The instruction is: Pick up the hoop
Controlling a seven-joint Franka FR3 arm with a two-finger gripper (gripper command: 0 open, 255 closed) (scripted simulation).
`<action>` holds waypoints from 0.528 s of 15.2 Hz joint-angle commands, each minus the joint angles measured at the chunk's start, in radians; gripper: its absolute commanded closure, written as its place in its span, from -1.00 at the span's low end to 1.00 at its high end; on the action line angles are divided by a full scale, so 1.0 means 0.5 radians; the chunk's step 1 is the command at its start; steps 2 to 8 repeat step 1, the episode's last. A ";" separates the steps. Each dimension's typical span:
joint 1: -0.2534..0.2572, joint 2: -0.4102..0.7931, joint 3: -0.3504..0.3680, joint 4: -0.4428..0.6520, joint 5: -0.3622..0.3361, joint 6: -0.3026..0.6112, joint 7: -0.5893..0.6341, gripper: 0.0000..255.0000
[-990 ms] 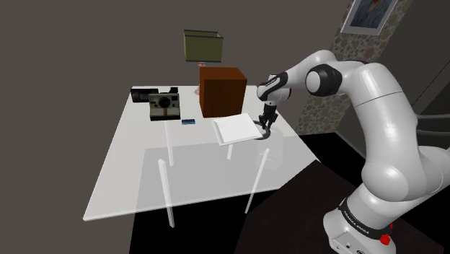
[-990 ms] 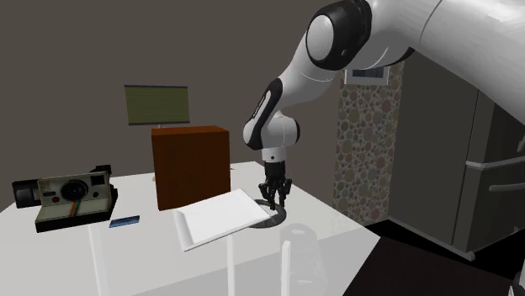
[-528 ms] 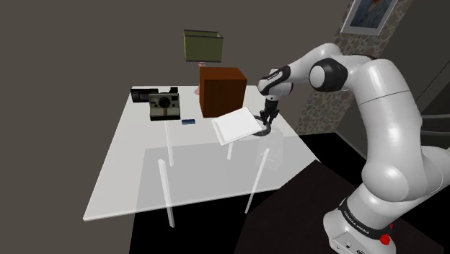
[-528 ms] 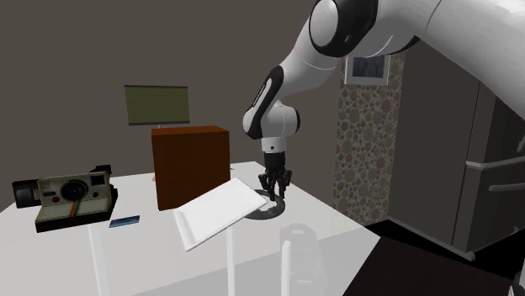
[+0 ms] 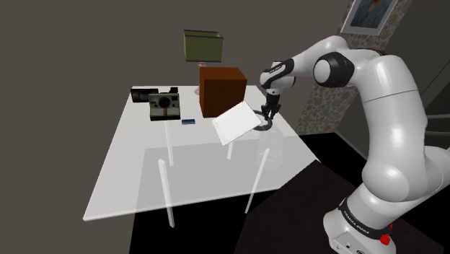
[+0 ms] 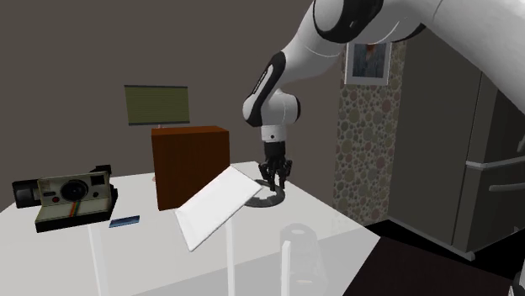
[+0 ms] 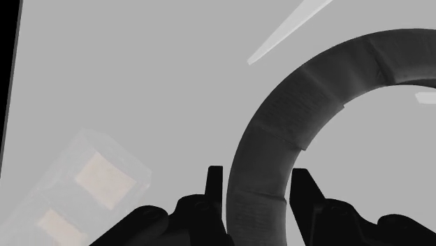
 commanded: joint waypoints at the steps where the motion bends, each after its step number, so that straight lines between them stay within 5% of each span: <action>1: 0.000 -0.010 -0.001 0.003 -0.001 -0.012 0.000 1.00; 8: 0.000 -0.010 -0.001 0.003 -0.001 -0.012 0.000 1.00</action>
